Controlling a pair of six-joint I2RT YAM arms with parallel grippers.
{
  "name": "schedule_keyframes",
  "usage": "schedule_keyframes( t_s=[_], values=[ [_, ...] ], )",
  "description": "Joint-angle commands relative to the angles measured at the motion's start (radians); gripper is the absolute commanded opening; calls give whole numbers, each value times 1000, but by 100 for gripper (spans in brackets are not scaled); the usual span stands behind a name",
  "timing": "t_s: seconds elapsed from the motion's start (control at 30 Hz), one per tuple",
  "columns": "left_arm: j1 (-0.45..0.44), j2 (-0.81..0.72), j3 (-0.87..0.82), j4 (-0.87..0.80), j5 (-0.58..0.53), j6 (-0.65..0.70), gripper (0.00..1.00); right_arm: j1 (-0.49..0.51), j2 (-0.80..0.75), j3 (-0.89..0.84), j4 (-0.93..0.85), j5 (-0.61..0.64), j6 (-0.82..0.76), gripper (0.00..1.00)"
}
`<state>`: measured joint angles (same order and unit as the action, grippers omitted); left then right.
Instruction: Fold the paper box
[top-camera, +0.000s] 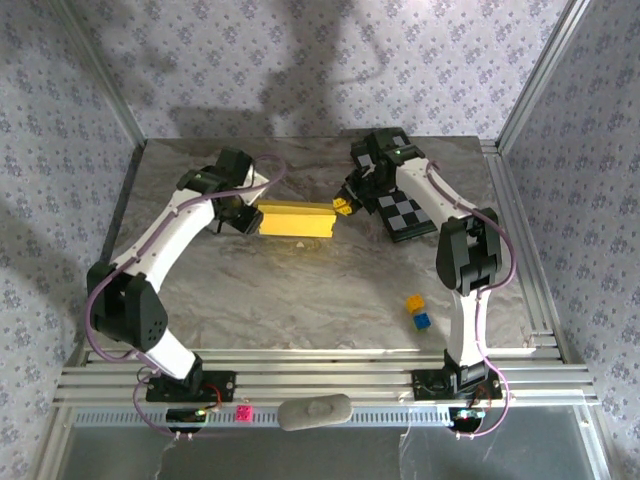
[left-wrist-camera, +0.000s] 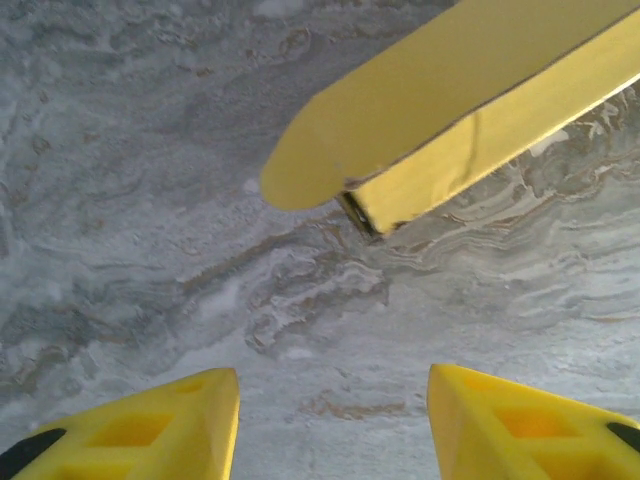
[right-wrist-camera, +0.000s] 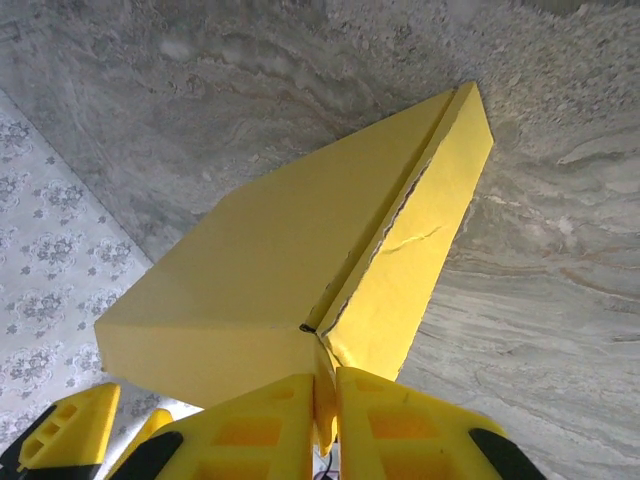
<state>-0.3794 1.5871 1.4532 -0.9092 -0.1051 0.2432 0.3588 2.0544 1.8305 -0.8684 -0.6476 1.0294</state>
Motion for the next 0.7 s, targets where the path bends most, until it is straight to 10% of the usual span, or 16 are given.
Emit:
schedule_keyframes(
  t_s=[0.0,0.4,0.67],
  values=[
    [26,24,34,63,48,94,53,-20,42,32,-80,13,-25,14],
    [128,73,155,93,489,142,52,-24,106,149,-125,-6,-35,15],
    [146,59,117,52,554,199,51,-18,116,168,-115,-8,-16,15]
  ],
)
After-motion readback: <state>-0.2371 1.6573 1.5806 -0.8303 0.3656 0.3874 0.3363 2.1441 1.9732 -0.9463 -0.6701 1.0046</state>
